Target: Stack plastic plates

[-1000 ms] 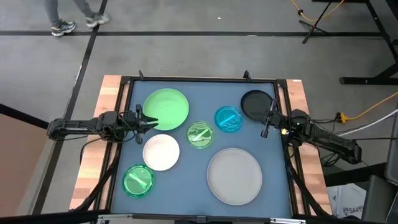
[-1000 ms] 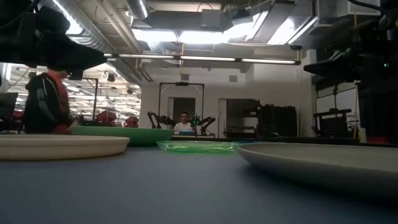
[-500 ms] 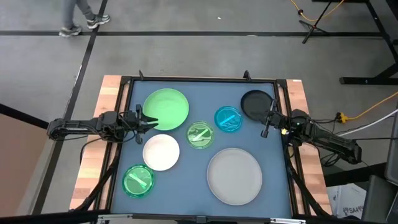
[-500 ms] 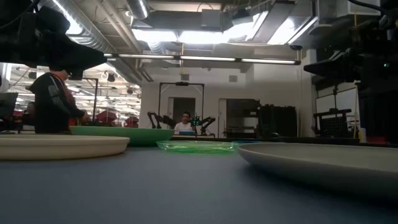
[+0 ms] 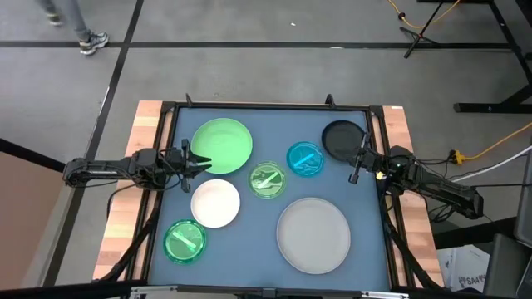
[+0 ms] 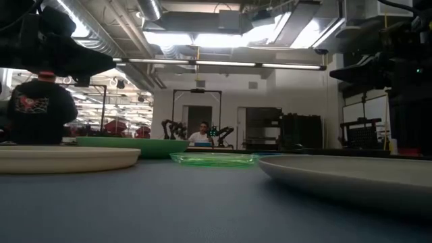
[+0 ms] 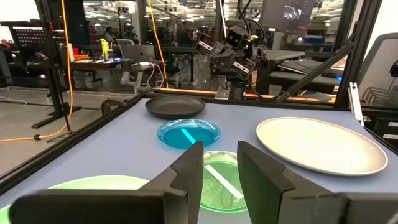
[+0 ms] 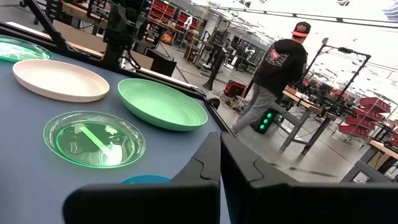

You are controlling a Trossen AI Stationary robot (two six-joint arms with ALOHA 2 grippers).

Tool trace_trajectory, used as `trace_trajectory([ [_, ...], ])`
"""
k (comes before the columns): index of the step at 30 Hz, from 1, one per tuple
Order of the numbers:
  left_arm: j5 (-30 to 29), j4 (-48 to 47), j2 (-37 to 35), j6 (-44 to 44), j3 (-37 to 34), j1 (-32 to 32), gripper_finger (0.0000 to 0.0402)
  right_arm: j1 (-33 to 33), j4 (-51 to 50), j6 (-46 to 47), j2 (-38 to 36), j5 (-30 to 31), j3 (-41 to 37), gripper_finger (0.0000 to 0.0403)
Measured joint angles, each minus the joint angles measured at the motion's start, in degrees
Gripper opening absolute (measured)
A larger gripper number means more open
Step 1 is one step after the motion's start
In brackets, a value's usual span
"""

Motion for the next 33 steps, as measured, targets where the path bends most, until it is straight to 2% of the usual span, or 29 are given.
trace_trajectory([
  [33,0.0,0.4,0.0,-0.3,0.0,0.0,0.0092,0.0,0.0,0.0,0.0,0.0,0.0,0.0000],
])
